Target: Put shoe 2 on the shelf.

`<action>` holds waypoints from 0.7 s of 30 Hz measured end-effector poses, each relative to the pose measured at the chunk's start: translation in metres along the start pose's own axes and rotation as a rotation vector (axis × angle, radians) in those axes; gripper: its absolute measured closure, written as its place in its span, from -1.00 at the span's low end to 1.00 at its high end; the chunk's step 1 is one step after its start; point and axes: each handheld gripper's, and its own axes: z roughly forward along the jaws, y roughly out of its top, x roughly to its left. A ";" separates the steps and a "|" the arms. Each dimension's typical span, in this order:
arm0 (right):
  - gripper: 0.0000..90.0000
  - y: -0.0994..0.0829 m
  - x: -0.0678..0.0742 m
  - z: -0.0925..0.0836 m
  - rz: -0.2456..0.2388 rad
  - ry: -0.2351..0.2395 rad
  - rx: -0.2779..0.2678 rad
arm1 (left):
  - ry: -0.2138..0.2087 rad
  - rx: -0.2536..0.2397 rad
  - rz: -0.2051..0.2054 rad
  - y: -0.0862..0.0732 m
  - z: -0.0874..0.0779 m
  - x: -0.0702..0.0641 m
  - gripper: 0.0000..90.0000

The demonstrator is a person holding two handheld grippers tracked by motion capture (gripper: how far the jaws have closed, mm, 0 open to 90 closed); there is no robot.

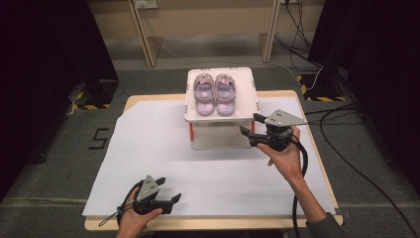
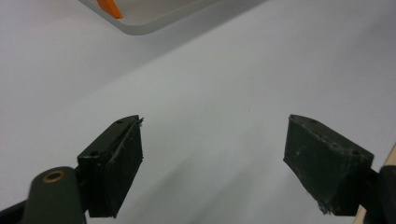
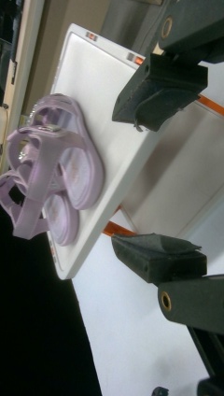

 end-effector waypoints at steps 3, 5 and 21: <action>-0.23 -0.007 0.001 -0.003 0.010 0.000 0.010 | 0.001 -0.004 -0.002 0.000 0.000 0.000 -0.58; -0.23 -0.008 0.001 -0.003 0.002 0.001 0.007 | 0.000 -0.004 -0.002 0.000 -0.001 0.000 -0.58; -0.31 -0.046 0.023 -0.010 0.045 0.048 -0.001 | 0.003 -0.009 -0.008 -0.001 -0.004 0.000 -0.58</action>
